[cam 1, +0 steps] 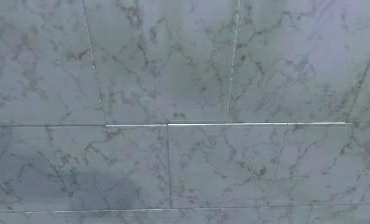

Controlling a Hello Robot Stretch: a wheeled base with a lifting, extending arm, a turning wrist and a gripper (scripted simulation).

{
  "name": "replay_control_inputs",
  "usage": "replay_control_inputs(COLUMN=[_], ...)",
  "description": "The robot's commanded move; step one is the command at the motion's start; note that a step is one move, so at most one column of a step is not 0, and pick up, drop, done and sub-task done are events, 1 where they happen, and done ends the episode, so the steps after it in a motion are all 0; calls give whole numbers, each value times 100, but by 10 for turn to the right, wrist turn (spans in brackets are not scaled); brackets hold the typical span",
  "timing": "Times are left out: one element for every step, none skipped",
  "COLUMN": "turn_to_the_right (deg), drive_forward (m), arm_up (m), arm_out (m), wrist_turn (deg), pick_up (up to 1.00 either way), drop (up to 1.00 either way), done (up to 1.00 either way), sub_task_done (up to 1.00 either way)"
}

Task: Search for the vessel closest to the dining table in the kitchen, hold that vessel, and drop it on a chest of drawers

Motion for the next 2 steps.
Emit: replay_control_inputs(turn_to_the_right=[-450,-450], drive_forward=[0,0], arm_up=[0,0], arm_out=[0,0], wrist_turn=[0,0], pick_up=[0,0], drop=[0,0], done=[0,0], sub_task_done=[0,0])
